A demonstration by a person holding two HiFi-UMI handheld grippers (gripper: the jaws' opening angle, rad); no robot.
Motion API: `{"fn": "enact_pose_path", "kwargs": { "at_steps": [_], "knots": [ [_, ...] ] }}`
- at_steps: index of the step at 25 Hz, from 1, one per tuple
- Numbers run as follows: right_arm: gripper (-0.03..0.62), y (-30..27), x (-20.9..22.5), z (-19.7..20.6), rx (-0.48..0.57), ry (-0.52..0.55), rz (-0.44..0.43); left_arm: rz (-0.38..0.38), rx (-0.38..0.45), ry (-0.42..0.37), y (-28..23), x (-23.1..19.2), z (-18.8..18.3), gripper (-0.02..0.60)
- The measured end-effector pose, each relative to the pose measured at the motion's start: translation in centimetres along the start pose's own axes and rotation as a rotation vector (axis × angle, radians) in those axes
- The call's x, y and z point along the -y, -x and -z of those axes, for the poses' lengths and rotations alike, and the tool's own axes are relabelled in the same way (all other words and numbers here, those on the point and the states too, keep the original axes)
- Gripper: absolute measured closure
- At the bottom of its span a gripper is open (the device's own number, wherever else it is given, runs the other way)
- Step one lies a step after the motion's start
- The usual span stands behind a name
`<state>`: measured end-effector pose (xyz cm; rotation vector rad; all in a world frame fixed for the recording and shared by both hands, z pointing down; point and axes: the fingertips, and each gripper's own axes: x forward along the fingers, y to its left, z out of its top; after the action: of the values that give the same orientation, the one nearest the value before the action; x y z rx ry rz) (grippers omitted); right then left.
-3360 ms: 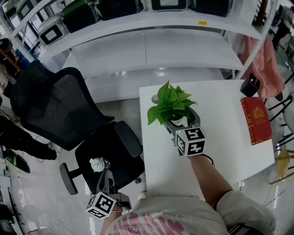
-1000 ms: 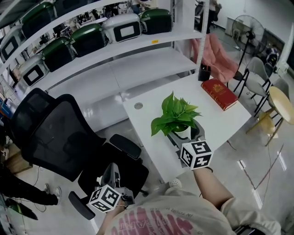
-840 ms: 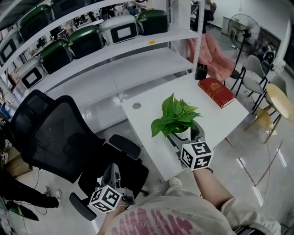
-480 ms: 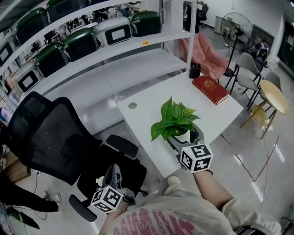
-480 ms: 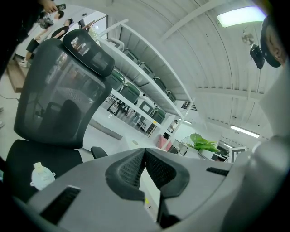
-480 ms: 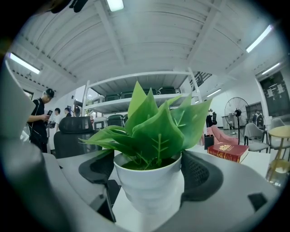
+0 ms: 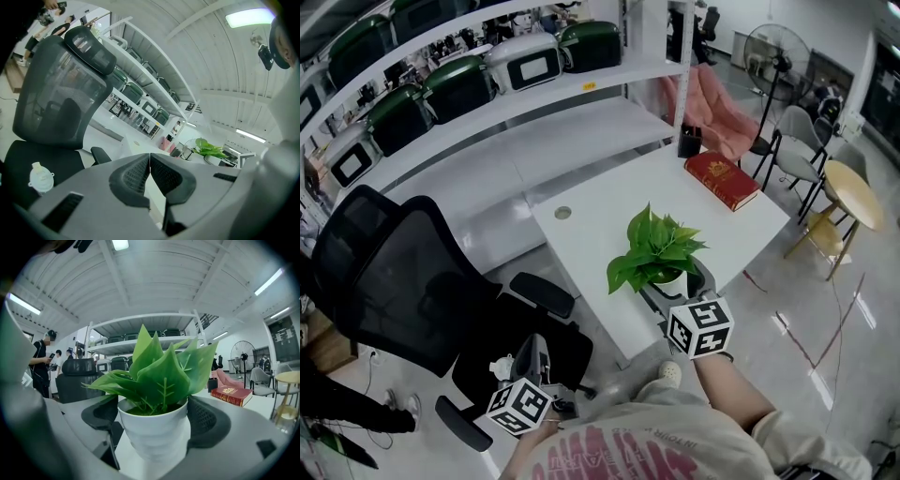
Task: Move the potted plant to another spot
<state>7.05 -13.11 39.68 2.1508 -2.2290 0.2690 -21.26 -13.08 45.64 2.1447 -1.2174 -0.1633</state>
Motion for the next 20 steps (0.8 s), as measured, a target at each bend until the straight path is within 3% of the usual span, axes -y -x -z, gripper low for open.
{"fn": "enact_pose_path", "kwargs": {
  "at_steps": [10,15,20],
  "knots": [
    [0.118,-0.3,1.4,0.7,-0.027,-0.007,-0.06,-0.051,0.012,-0.005,-0.6,1.4,0.8,0.557],
    [0.118,-0.7,3.2,1.2,-0.064,0.003,-0.099,-0.074,0.026,-0.083,-1.6,3.7,1.6,0.557],
    [0.118,-0.8,5.3,1.2,-0.085,0.012,-0.137,-0.106,0.047,-0.039,-2.2,5.6,2.8,0.557]
  ]
}}
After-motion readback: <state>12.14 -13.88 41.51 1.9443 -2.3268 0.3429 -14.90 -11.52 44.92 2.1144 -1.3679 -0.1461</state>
